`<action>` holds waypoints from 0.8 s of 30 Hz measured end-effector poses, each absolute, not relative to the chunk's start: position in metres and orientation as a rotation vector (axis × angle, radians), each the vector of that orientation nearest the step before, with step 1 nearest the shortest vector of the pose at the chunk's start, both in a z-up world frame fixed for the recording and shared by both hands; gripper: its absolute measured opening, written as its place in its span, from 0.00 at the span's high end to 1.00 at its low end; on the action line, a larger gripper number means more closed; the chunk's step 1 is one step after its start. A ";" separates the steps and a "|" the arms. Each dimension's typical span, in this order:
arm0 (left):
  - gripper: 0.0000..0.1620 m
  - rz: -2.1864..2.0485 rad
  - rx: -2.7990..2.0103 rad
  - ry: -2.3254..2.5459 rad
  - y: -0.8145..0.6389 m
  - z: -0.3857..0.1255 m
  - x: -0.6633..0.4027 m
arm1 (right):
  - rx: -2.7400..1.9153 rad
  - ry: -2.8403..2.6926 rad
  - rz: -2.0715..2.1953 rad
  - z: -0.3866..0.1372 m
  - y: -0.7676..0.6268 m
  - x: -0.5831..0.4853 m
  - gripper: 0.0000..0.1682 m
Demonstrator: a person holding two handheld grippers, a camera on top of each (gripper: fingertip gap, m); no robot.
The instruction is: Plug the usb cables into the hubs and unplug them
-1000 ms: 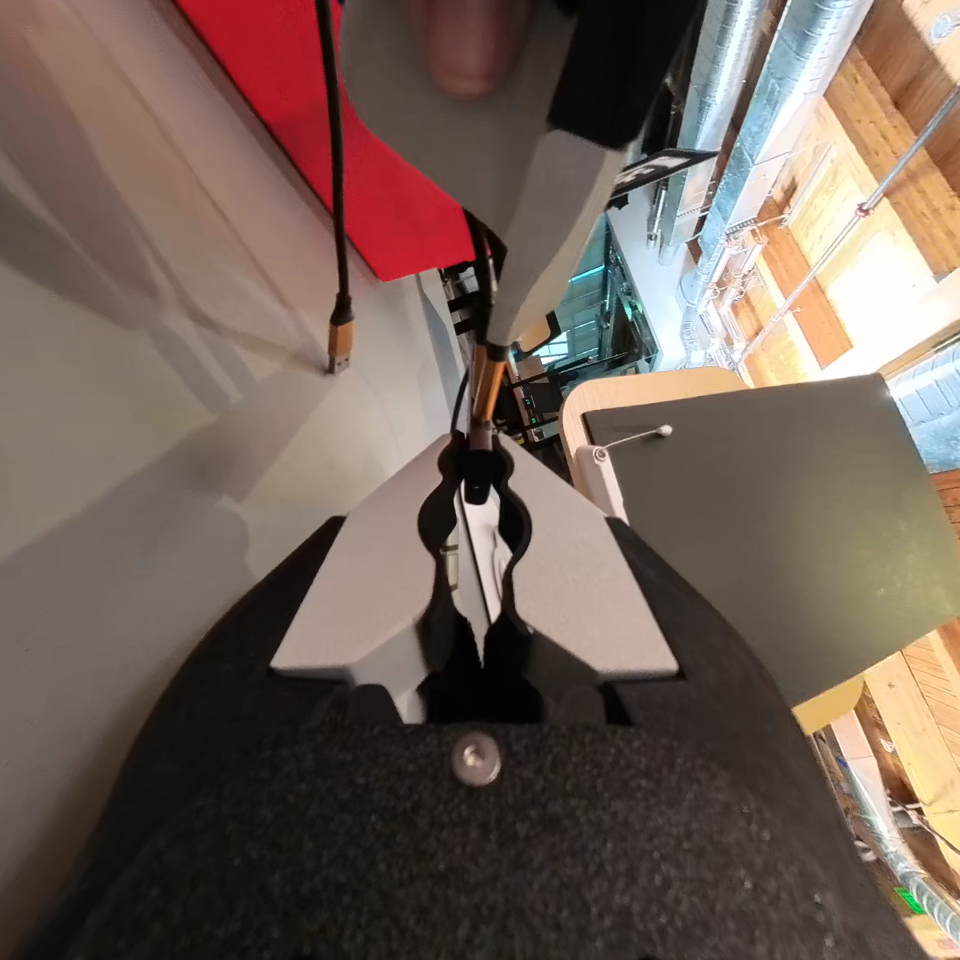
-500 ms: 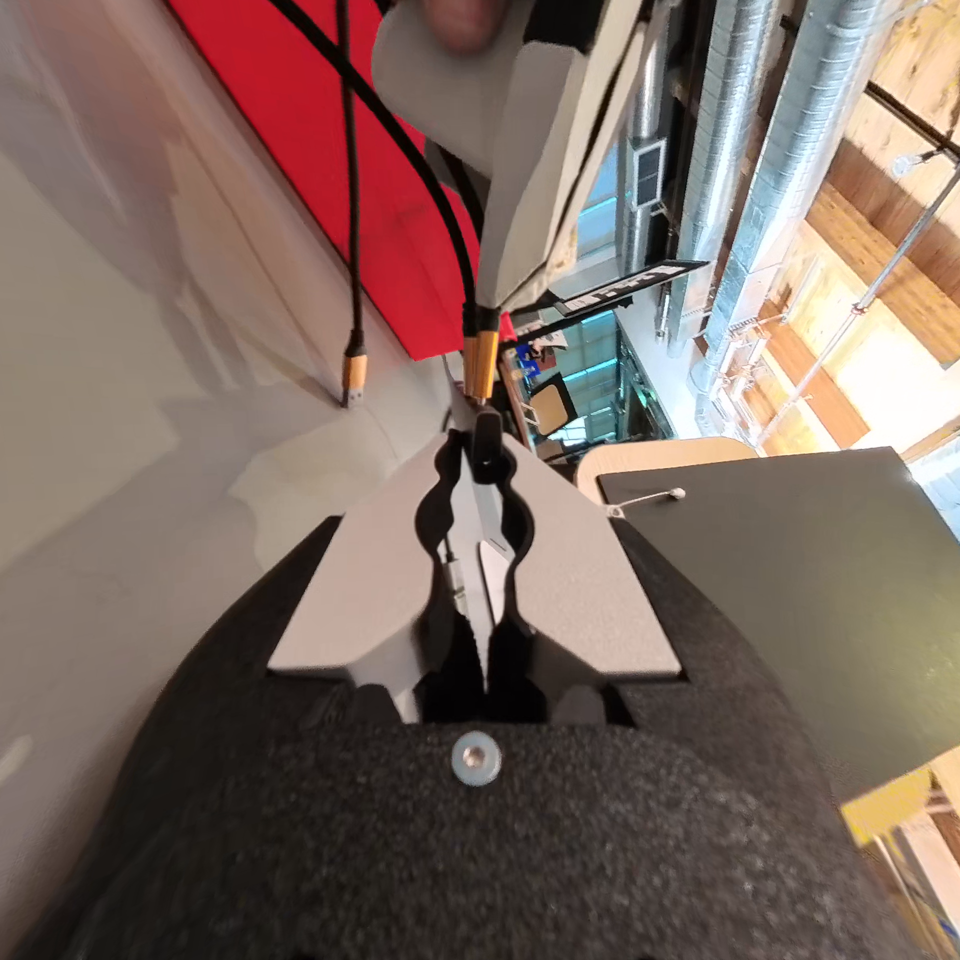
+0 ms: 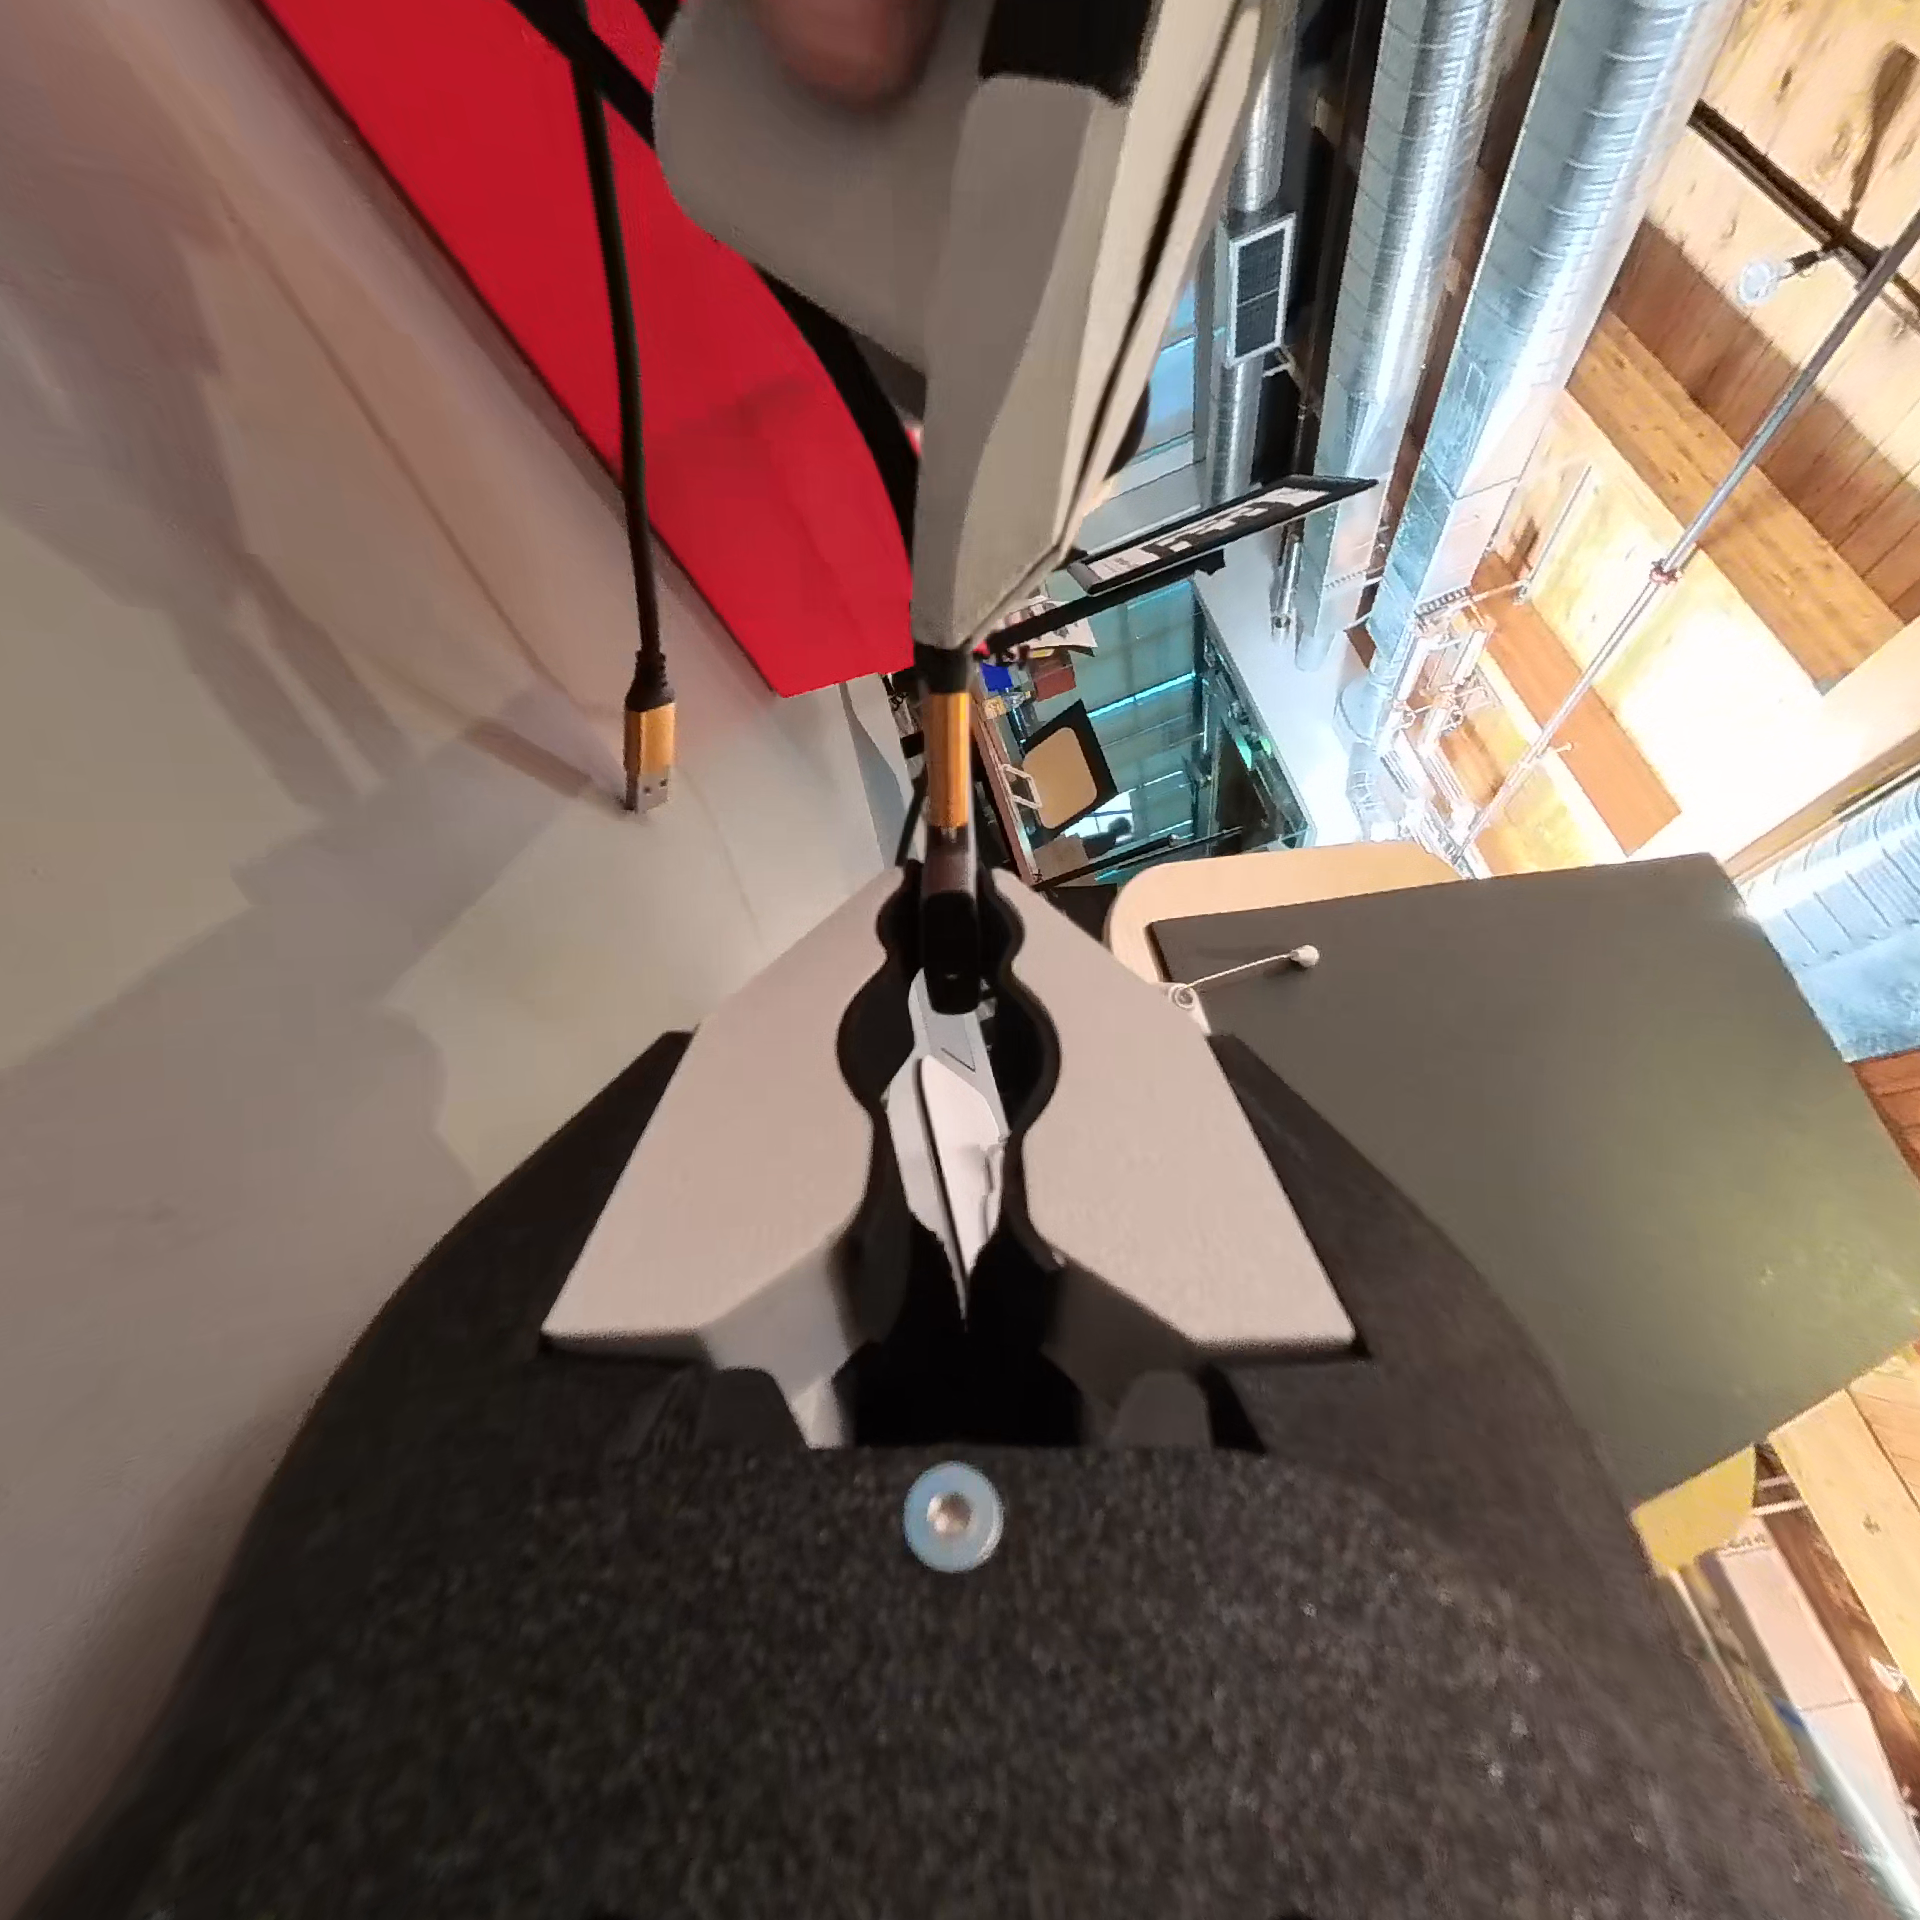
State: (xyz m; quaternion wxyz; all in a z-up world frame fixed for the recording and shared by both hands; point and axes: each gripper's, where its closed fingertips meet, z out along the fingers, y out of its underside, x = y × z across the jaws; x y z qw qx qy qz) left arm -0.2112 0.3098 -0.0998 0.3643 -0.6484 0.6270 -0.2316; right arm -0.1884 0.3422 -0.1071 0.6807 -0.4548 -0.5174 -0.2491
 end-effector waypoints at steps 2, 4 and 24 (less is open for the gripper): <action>0.96 -0.501 -1.655 1.635 0.314 -0.099 -0.215 | -1.004 -1.159 -0.551 -0.106 0.341 -0.189 0.96; 0.96 -0.455 -1.663 1.644 0.320 -0.100 -0.222 | -0.954 -1.158 -0.557 -0.101 0.337 -0.190 0.96; 0.96 -0.651 -1.663 1.638 0.317 -0.109 -0.231 | -0.667 -1.306 -0.659 -0.100 0.307 -0.217 0.95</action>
